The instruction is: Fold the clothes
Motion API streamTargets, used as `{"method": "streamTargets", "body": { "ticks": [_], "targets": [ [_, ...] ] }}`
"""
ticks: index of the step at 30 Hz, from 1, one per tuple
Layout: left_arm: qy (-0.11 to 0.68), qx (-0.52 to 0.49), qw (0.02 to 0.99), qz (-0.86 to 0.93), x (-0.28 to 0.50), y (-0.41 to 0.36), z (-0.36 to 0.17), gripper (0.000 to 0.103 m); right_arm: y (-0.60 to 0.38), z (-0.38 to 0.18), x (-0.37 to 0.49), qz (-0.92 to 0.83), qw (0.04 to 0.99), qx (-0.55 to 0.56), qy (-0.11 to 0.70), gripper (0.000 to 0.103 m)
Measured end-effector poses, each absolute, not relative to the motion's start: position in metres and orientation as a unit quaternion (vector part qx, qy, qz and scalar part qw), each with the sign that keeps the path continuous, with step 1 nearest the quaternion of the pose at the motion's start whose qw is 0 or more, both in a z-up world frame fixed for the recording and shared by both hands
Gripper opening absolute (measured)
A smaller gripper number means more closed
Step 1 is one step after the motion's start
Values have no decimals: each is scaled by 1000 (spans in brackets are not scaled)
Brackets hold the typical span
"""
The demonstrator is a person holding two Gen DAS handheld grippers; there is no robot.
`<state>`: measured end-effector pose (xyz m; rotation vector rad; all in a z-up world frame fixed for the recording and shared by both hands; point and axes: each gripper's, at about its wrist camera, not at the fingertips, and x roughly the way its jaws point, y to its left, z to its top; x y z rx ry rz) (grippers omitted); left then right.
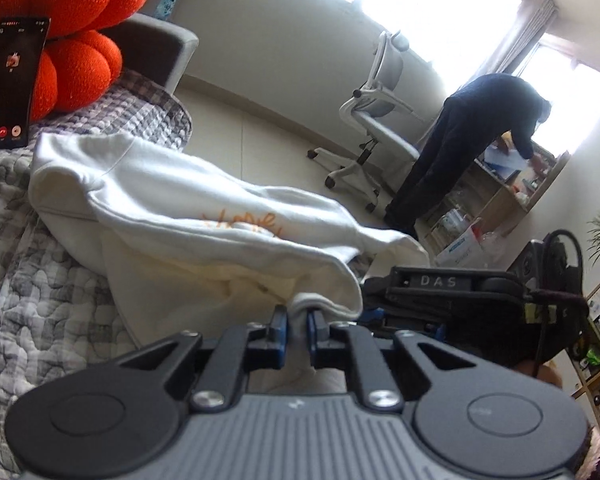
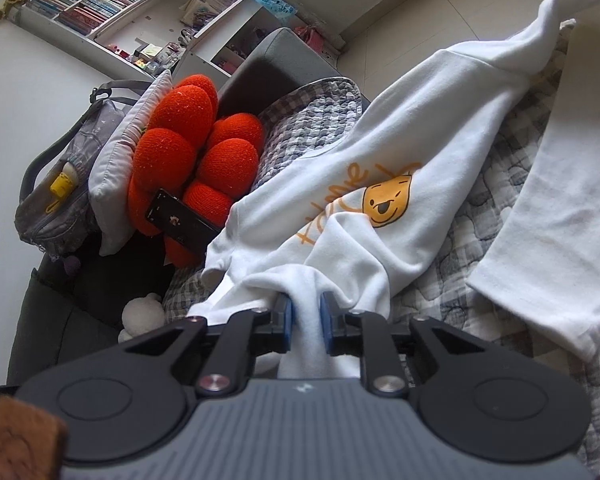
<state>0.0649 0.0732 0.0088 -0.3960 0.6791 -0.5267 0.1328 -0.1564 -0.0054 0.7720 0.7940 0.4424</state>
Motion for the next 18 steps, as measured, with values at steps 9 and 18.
{"method": "streamTargets", "body": {
  "ticks": [9, 18],
  "targets": [
    [216, -290, 890, -277, 45, 94, 45, 9, -173, 6, 108, 187, 844, 352, 360, 46],
    [176, -343, 892, -237, 60, 114, 55, 9, -147, -3, 92, 177, 848, 315, 388, 46]
  ]
}}
